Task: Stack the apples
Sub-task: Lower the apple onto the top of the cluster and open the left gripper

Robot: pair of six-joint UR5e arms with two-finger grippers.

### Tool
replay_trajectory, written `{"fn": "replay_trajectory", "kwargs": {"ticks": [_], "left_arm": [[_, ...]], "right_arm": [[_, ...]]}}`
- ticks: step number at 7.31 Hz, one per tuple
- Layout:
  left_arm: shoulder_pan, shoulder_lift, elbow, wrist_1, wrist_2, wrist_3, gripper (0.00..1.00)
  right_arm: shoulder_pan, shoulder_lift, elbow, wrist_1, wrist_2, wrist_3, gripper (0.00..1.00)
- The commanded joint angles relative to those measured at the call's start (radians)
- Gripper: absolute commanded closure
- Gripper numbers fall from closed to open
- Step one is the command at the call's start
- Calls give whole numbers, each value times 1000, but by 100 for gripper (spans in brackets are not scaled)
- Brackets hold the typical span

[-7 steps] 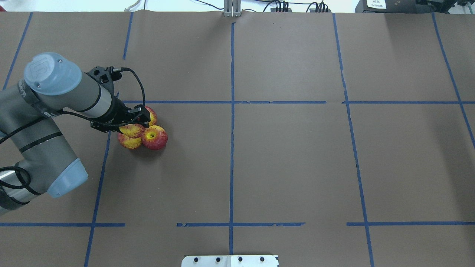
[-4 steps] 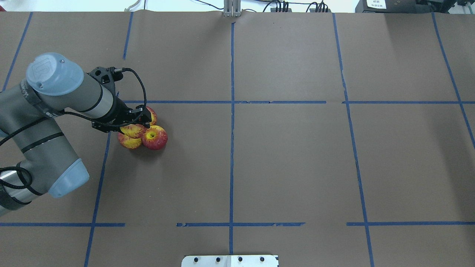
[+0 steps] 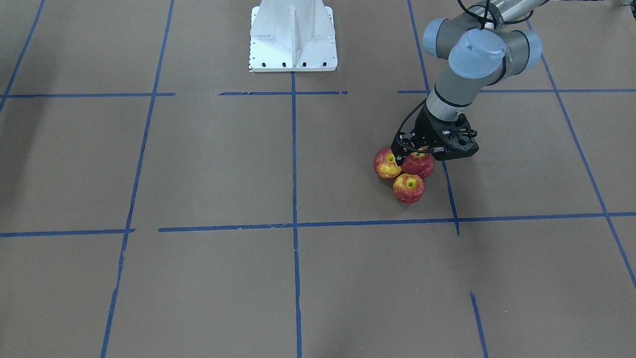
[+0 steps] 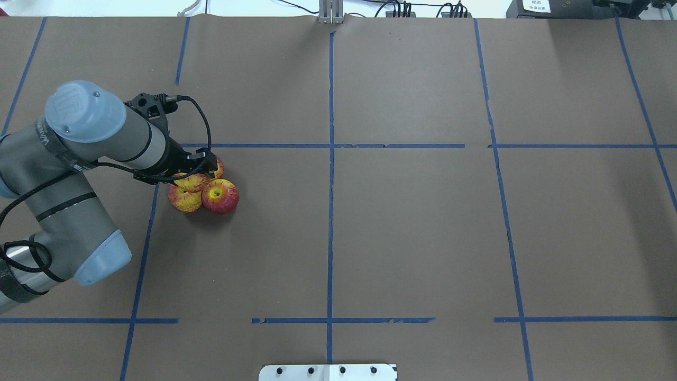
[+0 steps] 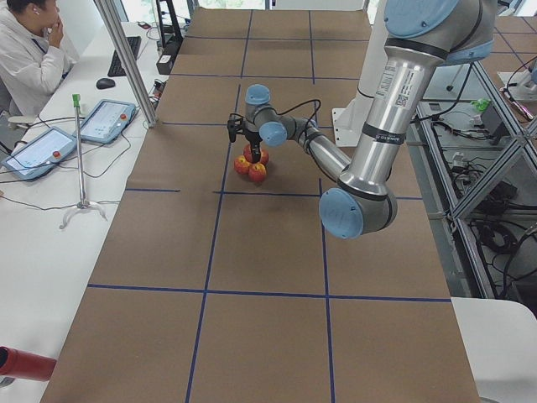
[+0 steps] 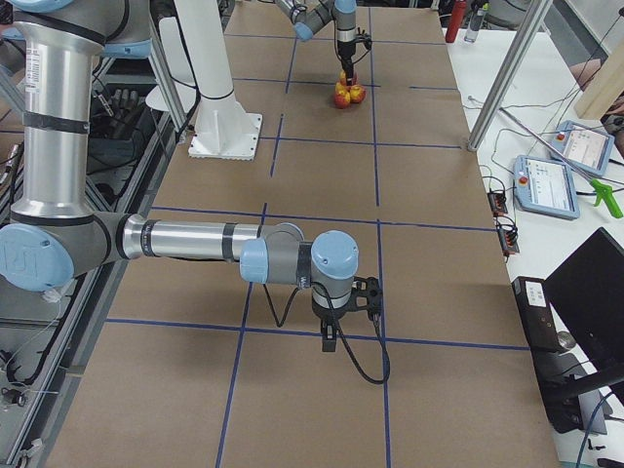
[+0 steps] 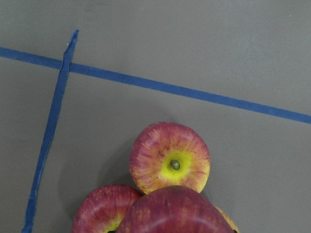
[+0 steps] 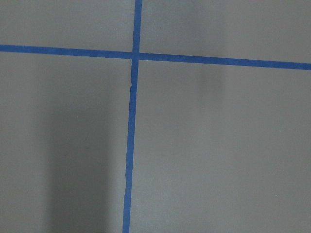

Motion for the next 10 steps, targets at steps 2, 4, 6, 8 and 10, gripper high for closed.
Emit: {"fn": "replay_trajectory", "kwargs": {"ticks": [2, 4, 6, 8, 10], "left_arm": [[21, 0, 12, -1, 5, 0, 100], [21, 0, 11, -1, 7, 0, 22], [21, -2, 8, -1, 45, 0, 0], [11, 7, -26, 2, 73, 0, 0], [-24, 9, -186, 165, 71, 13, 1]], "right_arm": [[0, 0, 2, 0, 0, 0, 0], [0, 0, 0, 0, 0, 0, 0], [0, 0, 0, 0, 0, 0, 0], [0, 0, 0, 0, 0, 0, 0], [0, 0, 0, 0, 0, 0, 0]]}}
